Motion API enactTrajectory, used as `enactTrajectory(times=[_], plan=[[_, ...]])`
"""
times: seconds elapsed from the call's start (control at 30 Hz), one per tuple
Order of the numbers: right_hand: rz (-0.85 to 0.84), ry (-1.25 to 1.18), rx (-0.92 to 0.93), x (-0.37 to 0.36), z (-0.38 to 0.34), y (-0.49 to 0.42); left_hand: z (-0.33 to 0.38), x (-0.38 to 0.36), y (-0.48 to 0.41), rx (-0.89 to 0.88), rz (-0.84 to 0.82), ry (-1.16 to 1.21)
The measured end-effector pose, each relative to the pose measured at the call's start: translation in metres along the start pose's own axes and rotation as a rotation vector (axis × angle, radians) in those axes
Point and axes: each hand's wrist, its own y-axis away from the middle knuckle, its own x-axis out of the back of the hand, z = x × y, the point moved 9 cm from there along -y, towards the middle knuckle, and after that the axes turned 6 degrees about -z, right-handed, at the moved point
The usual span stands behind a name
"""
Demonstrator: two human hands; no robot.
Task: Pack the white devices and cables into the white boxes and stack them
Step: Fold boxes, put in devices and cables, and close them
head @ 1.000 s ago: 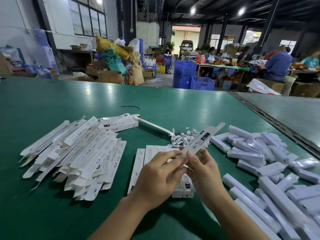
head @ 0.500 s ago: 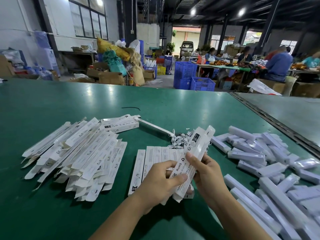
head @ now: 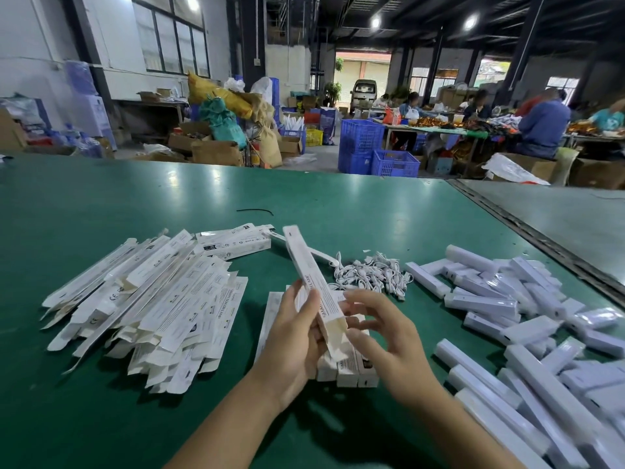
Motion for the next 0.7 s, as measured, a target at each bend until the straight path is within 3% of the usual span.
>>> enactTrajectory(times=[0.13,0.37,0.5,0.7], plan=[[-0.058,0.133,0.036,-0.009,-0.003,0.0,0.002,0.011,-0.002,-0.043,0.043,-0.135],[-0.029,0.18,-0.06,-0.002,0.006,0.001,0.024,0.013,0.006,-0.214,0.109,-0.798],[-0.017,0.202,-0.069,-0.002,0.01,0.0,0.034,0.007,0.011,-0.332,0.109,-0.962],[0.054,0.143,-0.113,0.006,0.015,-0.001,0.022,-0.002,0.011,-0.262,-0.07,-0.969]])
